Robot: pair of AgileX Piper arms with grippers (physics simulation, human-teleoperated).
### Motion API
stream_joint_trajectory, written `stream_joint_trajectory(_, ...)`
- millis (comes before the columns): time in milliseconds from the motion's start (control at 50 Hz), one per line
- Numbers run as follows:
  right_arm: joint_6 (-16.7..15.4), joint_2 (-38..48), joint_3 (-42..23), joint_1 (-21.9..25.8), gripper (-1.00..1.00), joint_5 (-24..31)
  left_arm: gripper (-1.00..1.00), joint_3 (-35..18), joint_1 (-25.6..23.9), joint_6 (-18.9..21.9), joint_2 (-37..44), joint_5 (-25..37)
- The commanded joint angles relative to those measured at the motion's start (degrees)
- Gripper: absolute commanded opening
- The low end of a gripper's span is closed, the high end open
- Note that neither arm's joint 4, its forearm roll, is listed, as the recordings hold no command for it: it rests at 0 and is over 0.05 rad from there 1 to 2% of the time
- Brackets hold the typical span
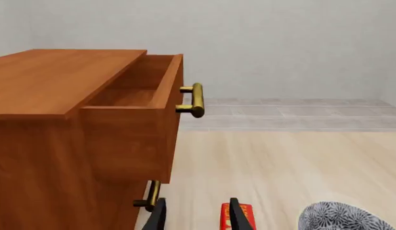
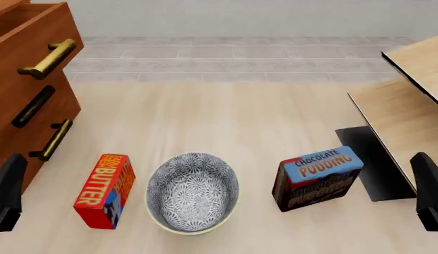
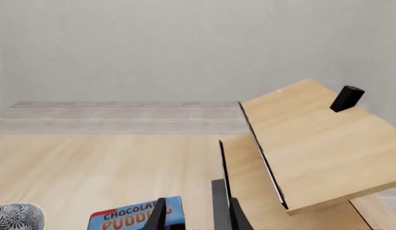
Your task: Close the top drawer of the cabinet.
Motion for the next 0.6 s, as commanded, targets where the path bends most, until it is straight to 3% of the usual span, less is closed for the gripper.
stream_joint_trajectory(20, -0.2, 0.3, -0.4, -0.4, 1.0, 0.6, 1.0, -0.3, 0.1, 0.6, 0.4, -0.3)
stream_joint_trajectory(340, 0.0, 1.1, -0.4, -0.4, 1.0, -0.5, 1.0, -0.8, -0.3, 2.5, -0.1, -0.7)
stream_joint_trajectory(460, -0.3, 0.4, -0.1, -0.2, 1.0, 0.3, 1.0, -0.7, -3.9, 10.7, -0.2, -4.2)
stream_joint_trajectory(520, -0.1, 0.4, 0.0, -0.1, 1.0, 0.5, 1.0, -0.5, -5.1, 12.0, -0.2, -5.0)
stream_joint_trajectory(540, 0.4, -0.1, -0.1, 0.8, 1.0, 0.9, 1.0, -1.0, -8.1, 17.0, -0.2, -5.6)
stream_joint_trajectory(600, 0.2, -0.1, -0.1, 0.9, 1.0, 0.8, 1.0, -0.7, -8.3, 18.4, -0.2, -6.2)
